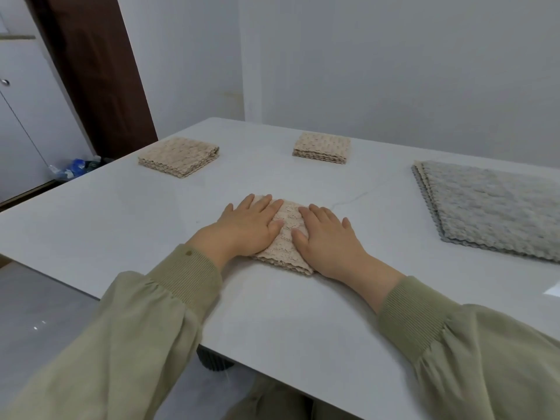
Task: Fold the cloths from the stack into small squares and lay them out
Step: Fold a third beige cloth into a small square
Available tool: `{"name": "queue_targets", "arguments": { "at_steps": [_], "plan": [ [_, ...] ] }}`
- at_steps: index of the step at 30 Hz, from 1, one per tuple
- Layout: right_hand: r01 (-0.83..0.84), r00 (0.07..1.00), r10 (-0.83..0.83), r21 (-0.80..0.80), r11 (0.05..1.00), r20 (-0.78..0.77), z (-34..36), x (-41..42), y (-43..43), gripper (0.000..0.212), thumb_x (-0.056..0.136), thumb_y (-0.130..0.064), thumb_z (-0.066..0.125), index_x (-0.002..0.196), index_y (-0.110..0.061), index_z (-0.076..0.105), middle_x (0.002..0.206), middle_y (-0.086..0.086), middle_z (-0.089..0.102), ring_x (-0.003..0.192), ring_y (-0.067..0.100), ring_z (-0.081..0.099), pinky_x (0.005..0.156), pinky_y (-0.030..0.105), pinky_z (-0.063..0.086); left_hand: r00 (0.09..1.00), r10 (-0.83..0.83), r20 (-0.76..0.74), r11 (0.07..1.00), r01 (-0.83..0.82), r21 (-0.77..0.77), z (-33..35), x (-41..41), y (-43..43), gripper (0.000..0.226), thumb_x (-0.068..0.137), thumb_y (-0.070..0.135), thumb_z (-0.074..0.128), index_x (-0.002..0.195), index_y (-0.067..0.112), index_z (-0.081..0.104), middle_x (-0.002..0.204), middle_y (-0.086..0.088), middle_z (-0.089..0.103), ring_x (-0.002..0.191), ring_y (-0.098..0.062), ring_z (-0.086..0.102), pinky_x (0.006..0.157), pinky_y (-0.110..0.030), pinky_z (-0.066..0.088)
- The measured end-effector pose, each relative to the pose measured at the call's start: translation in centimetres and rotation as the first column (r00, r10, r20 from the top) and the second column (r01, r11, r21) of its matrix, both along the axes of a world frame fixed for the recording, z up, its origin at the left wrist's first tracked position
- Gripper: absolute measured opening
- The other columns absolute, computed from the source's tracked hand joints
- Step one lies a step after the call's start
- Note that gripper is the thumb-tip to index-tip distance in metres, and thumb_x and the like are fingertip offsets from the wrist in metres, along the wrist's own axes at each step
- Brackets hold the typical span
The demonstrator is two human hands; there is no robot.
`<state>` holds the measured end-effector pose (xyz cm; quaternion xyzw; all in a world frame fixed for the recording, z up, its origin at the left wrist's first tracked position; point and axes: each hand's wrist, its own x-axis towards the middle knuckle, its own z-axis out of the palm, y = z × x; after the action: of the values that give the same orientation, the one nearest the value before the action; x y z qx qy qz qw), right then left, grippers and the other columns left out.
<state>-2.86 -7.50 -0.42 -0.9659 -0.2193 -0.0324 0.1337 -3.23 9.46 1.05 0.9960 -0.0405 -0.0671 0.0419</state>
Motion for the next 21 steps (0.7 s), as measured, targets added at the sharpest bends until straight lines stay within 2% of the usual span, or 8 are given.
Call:
{"name": "queue_targets", "arguments": {
  "at_steps": [3,7,13,19,21],
  "plan": [
    [0.001,1.000,-0.003,0.070,0.998,0.021,0.0,-0.2,-0.3,0.055,0.098,-0.042,0.029,0.146,-0.018,0.025,0.155,0.003,0.021,0.143,0.019,0.015,0.115,0.046,0.012,0.999,-0.009,0.032,0.999,0.007,0.048,0.6,-0.1,-0.4,0.055,0.099,0.049,0.014,0.150,0.031,0.003,0.159,0.007,-0.002,0.145,-0.019,-0.009,0.116,-0.051,-0.001],
    [0.036,0.993,-0.048,0.104,0.994,0.107,0.6,0.1,-1.6,0.052,0.099,-0.039,0.029,0.145,-0.014,0.029,0.155,0.007,0.023,0.143,0.021,0.015,0.116,0.043,0.011,0.983,-0.015,0.184,0.997,0.002,0.074,2.4,0.0,-2.0,0.054,0.099,0.048,0.019,0.147,0.024,0.024,0.159,0.001,0.008,0.146,-0.022,-0.006,0.115,-0.052,0.000],
    [0.180,0.972,-0.186,0.058,0.982,0.144,0.6,1.2,-5.8,0.050,0.099,-0.035,0.028,0.143,-0.011,0.031,0.153,0.010,0.025,0.142,0.025,0.018,0.115,0.045,0.012,0.967,-0.070,0.245,0.994,0.047,0.097,3.5,1.2,-7.7,0.052,0.100,0.039,0.026,0.147,0.018,0.023,0.157,-0.005,0.014,0.146,-0.026,0.000,0.116,-0.050,0.007],
    [0.344,0.920,-0.348,0.053,0.937,0.182,0.6,3.3,-10.2,0.047,0.097,-0.027,0.032,0.140,-0.008,0.034,0.149,0.011,0.030,0.140,0.028,0.019,0.114,0.049,0.013,0.960,-0.011,0.280,1.000,0.004,0.026,2.7,2.8,-13.7,0.043,0.095,0.020,0.036,0.137,0.013,0.035,0.142,-0.008,0.038,0.139,-0.029,0.020,0.109,-0.043,0.023],
    [0.406,0.897,-0.403,0.019,0.914,0.180,0.6,4.1,-11.8,0.048,0.096,-0.026,0.033,0.141,-0.008,0.032,0.152,0.014,0.024,0.142,0.031,0.014,0.115,0.051,0.011,0.962,-0.003,0.272,0.999,0.013,-0.034,2.2,3.0,-16.0,0.039,0.092,0.015,0.037,0.131,0.012,0.039,0.133,-0.008,0.045,0.131,-0.028,0.030,0.102,-0.039,0.029]
  ]
}}
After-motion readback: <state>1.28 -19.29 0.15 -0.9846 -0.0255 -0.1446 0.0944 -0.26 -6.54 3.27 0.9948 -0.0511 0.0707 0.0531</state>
